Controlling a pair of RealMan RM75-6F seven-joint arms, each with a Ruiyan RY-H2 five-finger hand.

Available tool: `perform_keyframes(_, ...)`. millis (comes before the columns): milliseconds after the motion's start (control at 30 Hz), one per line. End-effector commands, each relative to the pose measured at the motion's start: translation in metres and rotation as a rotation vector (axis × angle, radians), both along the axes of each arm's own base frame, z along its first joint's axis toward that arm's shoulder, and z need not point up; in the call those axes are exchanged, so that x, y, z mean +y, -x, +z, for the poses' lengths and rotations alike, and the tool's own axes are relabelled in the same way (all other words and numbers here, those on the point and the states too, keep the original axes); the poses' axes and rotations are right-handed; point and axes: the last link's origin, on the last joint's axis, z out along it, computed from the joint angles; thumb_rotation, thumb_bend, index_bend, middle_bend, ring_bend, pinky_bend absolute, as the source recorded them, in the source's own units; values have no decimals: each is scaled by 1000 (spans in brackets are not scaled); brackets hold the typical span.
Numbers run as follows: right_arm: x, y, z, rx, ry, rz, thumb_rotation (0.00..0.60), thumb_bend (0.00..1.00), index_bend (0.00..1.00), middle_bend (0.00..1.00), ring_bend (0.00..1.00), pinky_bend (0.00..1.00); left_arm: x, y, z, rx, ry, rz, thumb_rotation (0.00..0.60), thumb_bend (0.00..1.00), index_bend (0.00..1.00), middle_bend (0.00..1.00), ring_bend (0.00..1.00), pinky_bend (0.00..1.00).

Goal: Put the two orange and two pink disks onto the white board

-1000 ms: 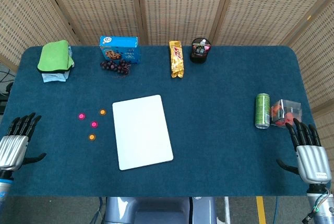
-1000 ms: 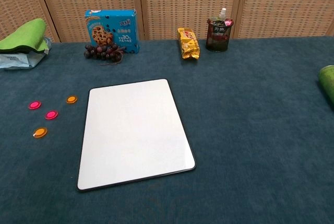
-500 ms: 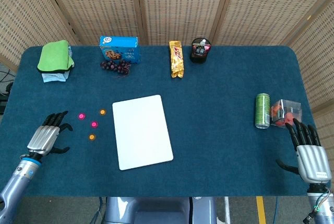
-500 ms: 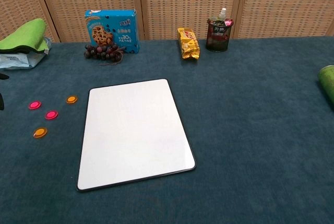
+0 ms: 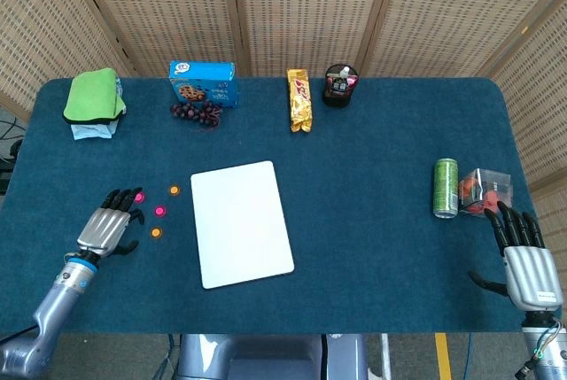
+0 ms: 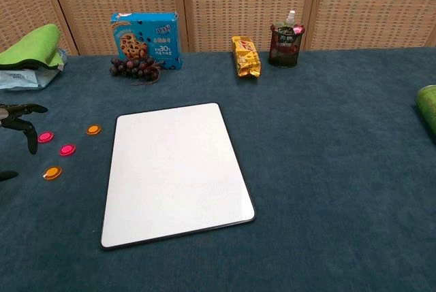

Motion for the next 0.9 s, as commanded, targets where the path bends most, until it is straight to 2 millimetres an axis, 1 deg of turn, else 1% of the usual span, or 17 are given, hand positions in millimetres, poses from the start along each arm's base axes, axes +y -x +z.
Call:
perform_keyframes(33,0,0,0,0,0,0,600,2,0,0,0,0,2,-1,-6,12,10,-4,600,291,420,0,0,0)
perform_keyframes(400,0,0,0,-3,-2,-5,600,2,0,0,0,0,14,-11,-25,43,34,-21,600,294,420,0,0,0)
perform_keyframes(800,-1,1,1,-13,-5,-9,600,23,0,0,0,0,15,-10,-37,62,58,3,600,296,421,0,0,0)
perform_keyframes(867,-1,1,1,-14,-5,-9,600,25,0,0,0,0,15,-10,-38,58,60,5,600,299,438,0,0,0)
perform_keyframes(900,-1,1,1,-15,-5,-9,600,24,0,0,0,0,15,-10,-39,58,60,4,600,303,462,0,0,0)
